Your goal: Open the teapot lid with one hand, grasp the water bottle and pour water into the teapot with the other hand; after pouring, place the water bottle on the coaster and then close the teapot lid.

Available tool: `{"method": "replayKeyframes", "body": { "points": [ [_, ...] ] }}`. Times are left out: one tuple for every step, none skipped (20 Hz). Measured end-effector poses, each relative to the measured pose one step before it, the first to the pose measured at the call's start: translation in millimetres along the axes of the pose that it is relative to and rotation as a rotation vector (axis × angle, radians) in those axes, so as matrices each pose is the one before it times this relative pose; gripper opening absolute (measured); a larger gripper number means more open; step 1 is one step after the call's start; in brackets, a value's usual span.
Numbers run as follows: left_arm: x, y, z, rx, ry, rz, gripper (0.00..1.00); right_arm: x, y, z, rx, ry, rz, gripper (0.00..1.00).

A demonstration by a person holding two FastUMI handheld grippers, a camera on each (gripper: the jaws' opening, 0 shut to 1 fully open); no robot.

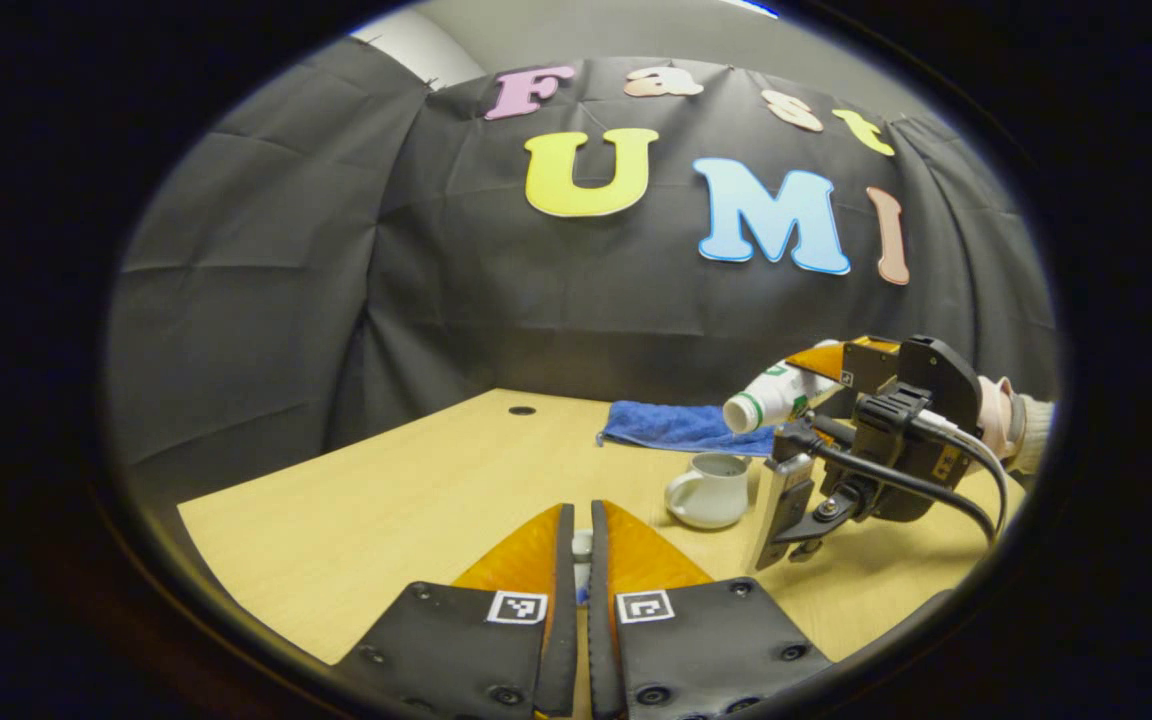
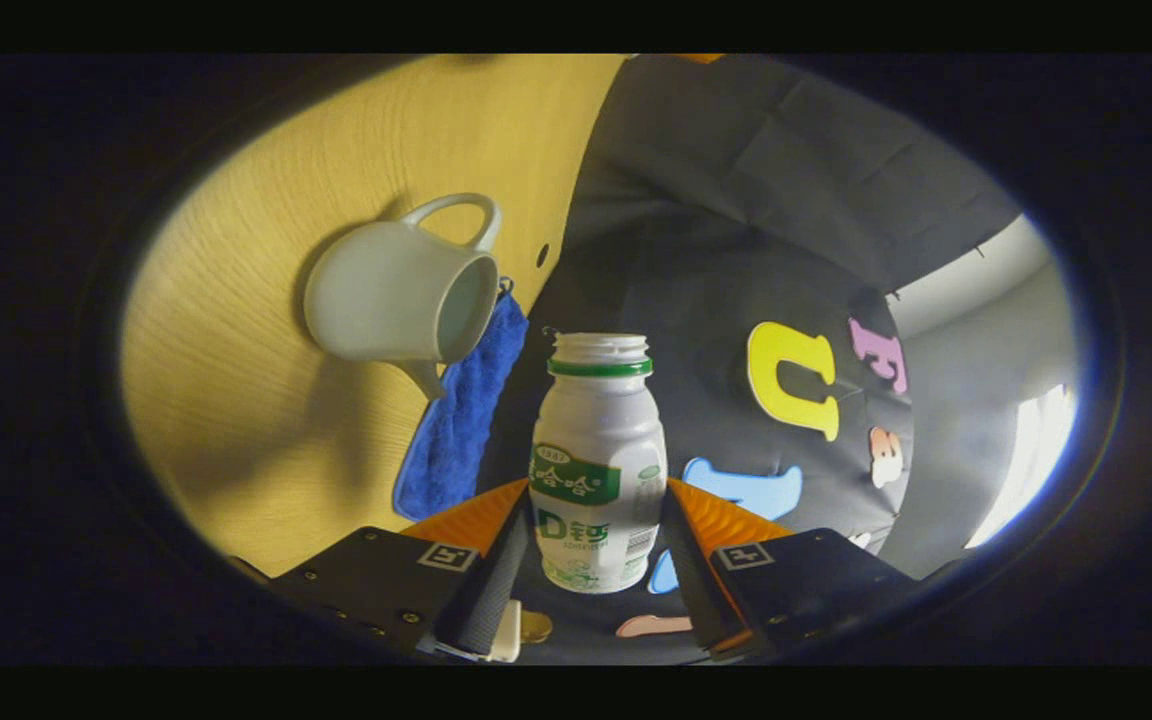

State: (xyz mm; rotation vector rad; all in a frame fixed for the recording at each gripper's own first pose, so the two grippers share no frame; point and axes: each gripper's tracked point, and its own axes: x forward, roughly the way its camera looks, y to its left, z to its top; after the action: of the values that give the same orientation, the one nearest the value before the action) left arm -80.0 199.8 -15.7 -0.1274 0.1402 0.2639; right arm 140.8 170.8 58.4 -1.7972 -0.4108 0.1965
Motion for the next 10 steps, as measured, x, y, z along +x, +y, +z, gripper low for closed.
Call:
{"method": "replayKeyframes", "body": {
  "points": [
    [1.44,-2.54,2.71,-0.00173,-0.00502,-0.00769,0.11,-0.71,6.33,-2.09,0.04915,0.01414,0.02949,0.71],
    [2.31,-3.51,1.43,-0.00327,-0.00137,-0.00807,0.15,-0.06,5.47,-4.41,0.05149,0.01381,0.02627,0.71],
    [0.45,-3.51,2.06,-0.00372,-0.00316,-0.00930,0.15,-0.70,3.33,-1.42,0.04137,0.01112,0.01520,0.71],
    [0.64,-3.72,3.52,-0.00157,-0.00836,-0.00963,0.11,-1.42,1.48,-0.23,0.03139,0.01245,0.00573,0.71],
    [0.00,-2.23,5.43,0.00235,-0.00925,-0.00898,0.15,-1.69,2.63,-2.45,0.03415,0.01314,0.00865,0.72],
    [0.49,-2.27,4.90,0.00444,-0.00878,-0.00706,0.11,-0.99,7.15,-2.86,0.04800,0.01114,0.01833,0.71],
    [1.87,-2.43,3.49,0.00361,-0.00584,-0.00619,0.15,-1.99,5.73,-1.72,0.05283,0.01120,0.01914,0.71],
    [1.81,-1.47,3.40,0.00098,-0.00414,-0.00585,0.15,-2.54,3.09,-2.67,0.05390,0.01036,0.01929,0.71],
    [1.76,-2.46,2.56,-0.00069,-0.00163,-0.00794,0.15,-2.10,2.95,-1.53,0.05566,0.01161,0.01916,0.71],
    [2.91,-1.59,2.02,-0.00169,-0.00375,-0.00838,0.15,-1.32,0.58,-1.54,0.05712,0.01050,0.02152,0.71]
  ]
}}
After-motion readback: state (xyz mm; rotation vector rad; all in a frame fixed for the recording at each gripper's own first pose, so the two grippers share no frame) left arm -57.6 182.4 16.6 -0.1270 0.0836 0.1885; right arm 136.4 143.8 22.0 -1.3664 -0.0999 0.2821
